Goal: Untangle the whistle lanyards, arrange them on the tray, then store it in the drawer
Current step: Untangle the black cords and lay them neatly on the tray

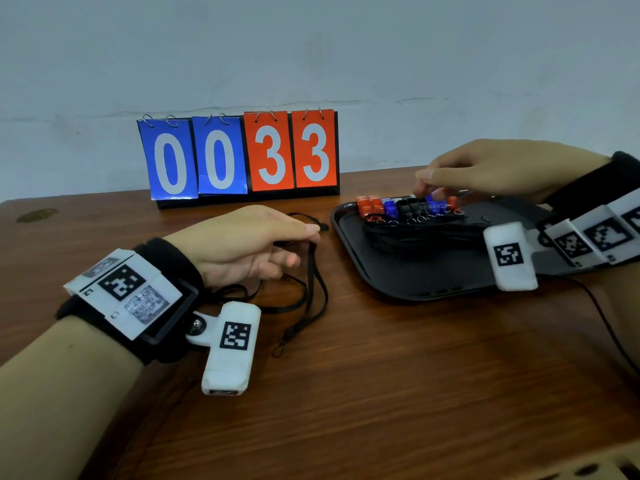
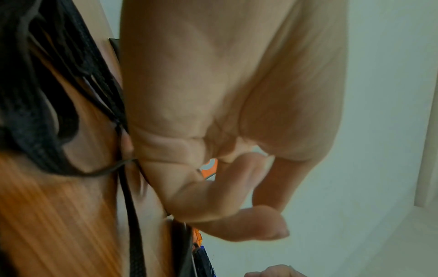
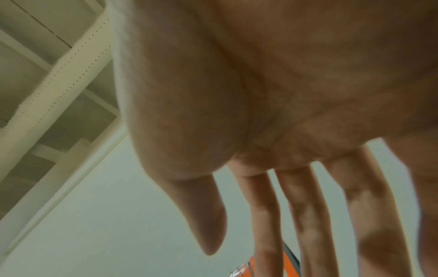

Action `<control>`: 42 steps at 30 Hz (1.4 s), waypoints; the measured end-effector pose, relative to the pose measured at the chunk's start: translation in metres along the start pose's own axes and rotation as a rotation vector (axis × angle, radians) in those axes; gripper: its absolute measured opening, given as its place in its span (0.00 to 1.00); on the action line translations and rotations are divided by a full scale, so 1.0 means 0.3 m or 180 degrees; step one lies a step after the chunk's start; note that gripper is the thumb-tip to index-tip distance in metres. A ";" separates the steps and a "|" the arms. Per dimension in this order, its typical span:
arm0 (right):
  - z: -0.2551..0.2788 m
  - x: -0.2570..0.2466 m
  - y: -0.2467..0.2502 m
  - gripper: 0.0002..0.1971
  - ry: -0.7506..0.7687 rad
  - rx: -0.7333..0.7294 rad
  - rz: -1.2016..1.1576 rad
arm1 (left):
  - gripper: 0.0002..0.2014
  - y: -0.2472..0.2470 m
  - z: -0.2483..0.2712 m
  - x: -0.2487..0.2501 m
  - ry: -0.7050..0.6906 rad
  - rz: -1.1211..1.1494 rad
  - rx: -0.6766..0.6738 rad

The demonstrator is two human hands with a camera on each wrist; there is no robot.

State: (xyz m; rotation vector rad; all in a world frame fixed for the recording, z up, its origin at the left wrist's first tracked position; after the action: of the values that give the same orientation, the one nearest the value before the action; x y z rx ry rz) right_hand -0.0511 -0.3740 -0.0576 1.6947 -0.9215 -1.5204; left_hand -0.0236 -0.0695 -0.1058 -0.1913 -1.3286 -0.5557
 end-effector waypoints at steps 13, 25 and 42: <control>0.005 -0.083 -0.125 0.16 0.0302 -0.0228 -0.0887 | 0.22 0.000 0.013 0.000 -0.0652 0.1255 -0.0520; 0.056 -0.171 -0.217 0.21 0.0570 -0.1099 -0.1793 | 0.34 -0.011 0.022 -0.014 -0.1081 0.1628 -0.1422; 0.044 -0.184 -0.295 0.16 0.0568 -0.1609 -0.3063 | 0.16 -0.054 0.000 -0.017 -0.0434 0.0642 -0.0568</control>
State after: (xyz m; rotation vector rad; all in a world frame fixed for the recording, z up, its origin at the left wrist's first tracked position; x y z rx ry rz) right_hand -0.0623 -0.2809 -0.1054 1.9060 0.4585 -1.8955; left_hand -0.0322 -0.0819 -0.1134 -0.5119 -1.3726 -0.4961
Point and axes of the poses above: each hand's wrist, its own z-axis away from the middle knuckle, its own y-axis out of the back of the hand, x = y × z, the point moved 1 cm from there along -z, towards the middle knuckle, and after that the axes turned 4 degrees about x, right-handed, at the moved point
